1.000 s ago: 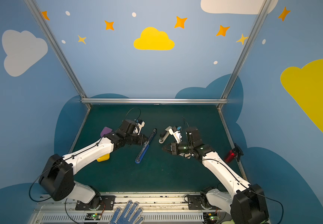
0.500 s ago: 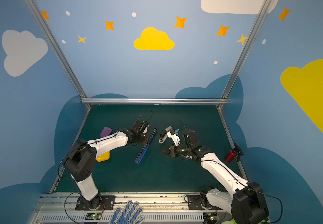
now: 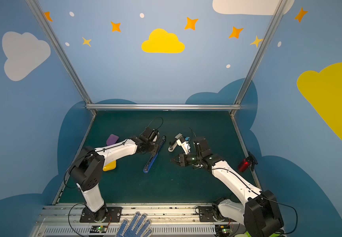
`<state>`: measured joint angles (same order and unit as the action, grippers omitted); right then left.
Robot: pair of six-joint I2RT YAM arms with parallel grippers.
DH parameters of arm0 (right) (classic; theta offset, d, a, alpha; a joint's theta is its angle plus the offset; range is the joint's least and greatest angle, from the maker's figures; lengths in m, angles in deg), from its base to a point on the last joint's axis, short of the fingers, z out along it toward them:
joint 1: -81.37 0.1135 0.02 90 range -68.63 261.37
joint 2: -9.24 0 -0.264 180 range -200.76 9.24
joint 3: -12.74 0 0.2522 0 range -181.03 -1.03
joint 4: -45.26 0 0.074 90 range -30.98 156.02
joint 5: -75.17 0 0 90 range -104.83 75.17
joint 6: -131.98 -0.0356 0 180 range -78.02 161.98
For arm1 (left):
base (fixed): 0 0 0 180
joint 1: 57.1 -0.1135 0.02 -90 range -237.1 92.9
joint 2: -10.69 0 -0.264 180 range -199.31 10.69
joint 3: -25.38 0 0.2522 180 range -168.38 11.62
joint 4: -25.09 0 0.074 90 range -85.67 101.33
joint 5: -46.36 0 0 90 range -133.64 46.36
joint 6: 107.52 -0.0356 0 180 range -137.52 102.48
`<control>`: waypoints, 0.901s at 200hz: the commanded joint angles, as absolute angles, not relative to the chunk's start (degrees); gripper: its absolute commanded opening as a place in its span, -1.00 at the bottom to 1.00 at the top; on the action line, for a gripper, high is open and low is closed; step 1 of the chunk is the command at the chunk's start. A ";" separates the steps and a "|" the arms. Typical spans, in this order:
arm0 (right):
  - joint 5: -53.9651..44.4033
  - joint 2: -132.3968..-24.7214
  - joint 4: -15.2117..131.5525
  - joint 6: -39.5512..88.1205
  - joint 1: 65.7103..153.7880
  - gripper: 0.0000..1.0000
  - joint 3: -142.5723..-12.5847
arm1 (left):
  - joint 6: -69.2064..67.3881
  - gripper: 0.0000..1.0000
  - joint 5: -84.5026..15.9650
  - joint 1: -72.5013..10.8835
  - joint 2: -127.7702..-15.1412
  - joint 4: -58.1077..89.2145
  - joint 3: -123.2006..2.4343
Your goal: Load the staples into the stapler
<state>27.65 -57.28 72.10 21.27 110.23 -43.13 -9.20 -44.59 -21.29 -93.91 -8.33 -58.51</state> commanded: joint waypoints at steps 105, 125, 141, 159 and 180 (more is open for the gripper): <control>27.88 -56.94 72.25 21.31 110.19 -0.58 -45.23 | -12.12 -0.73 -49.07 -19.53 -95.57 -8.68 -56.11; 27.97 -57.24 72.02 21.10 110.20 -0.58 -45.17 | -12.42 -0.69 -49.84 -18.92 -95.71 -9.19 -55.89; 27.95 -57.30 71.77 20.94 110.16 -0.58 -45.23 | -12.46 -0.65 -50.81 -18.45 -95.50 -9.62 -55.56; 28.00 -57.46 71.52 20.74 110.11 -0.58 -45.23 | -12.24 -0.59 -51.84 -17.91 -94.44 -9.65 -54.87; 28.11 -57.62 71.02 20.52 110.11 -0.58 -45.11 | -12.01 -0.54 -52.43 -17.46 -93.06 -9.64 -53.96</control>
